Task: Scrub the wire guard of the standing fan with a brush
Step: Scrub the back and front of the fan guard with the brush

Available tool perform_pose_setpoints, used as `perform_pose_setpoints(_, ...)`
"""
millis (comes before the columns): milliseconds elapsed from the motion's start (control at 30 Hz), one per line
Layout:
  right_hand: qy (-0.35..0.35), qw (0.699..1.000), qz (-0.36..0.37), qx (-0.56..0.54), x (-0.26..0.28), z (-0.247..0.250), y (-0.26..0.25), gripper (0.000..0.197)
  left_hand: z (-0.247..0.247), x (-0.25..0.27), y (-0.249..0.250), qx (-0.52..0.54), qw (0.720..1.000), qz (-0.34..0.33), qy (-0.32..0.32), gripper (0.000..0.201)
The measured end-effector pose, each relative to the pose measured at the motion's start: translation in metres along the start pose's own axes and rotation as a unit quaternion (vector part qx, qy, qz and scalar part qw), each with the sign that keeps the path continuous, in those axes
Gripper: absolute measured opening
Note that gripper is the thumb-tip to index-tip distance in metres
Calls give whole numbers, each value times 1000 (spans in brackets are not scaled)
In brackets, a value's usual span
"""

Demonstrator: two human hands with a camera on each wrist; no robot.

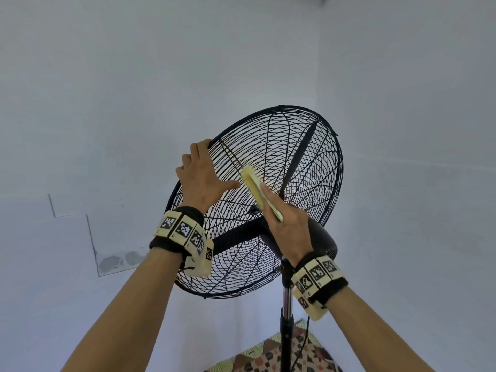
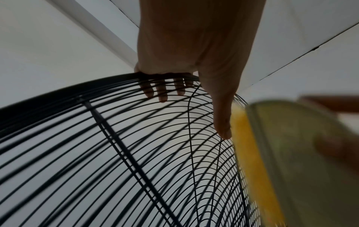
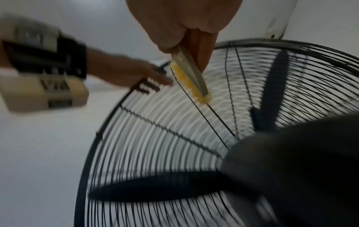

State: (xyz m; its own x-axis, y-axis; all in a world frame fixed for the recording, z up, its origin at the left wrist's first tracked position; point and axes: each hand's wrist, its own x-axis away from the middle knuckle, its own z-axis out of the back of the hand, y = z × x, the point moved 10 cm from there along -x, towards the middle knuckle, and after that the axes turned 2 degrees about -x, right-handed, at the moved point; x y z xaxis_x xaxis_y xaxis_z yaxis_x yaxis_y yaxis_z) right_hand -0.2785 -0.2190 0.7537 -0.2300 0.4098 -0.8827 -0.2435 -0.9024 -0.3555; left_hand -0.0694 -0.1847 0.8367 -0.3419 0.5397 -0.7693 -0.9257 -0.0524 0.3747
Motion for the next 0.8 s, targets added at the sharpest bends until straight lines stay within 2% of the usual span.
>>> perform_pose_setpoints(67, 17, 999, 5, 29, 15, 4, 12, 49, 0, 0, 2, 2, 1000, -2, -6, 117)
perform_pose_setpoints(133, 61, 996, 54, 30, 18, 14, 2, 54, 0, 1, 8, -2, 1000, -7, -12, 118)
perform_pose_setpoints(233, 121, 989, 88, -12, 7, 28, -20, 47, 0, 2, 10, -14, 1000, -9, -11, 119)
perform_pose_setpoints(300, 106, 990, 95, -24, 2, 20, -25, 49, 1, 2, 5, -21, 1000, -5, -12, 120)
perform_pose_setpoints(367, 79, 995, 68, -9, 9, 6, -10, 53, 1, 1, -1, -23, 1000, -2, -21, 121)
perform_pose_setpoints(433, 71, 997, -12, 0, 27, -3, 19, 53, 2, 1, -6, -22, 999, -1, -27, 121)
perform_pose_setpoints(500, 72, 996, -53, 2, 41, -4, 33, 50, 2, 2, -7, -18, 999, 1, -26, 121)
perform_pose_setpoints(567, 104, 993, -52, -18, 41, 5, 25, 44, 2, 2, -2, -12, 1000, -2, -21, 120)
perform_pose_setpoints(633, 137, 990, -8, -26, 33, 11, 3, 41, 0, 3, 1, -10, 1000, -6, -17, 119)
perform_pose_setpoints(700, 126, 991, 31, -27, 28, 5, -10, 43, 0, 3, 0, -10, 1000, -4, -14, 118)
perform_pose_setpoints(733, 115, 993, 23, -28, 28, 0, -6, 44, 0, 4, -2, -10, 1000, -1, -12, 118)
perform_pose_setpoints(800, 106, 992, -60, -25, 35, -6, 17, 44, 1, 5, -7, -8, 1000, 1, -13, 119)
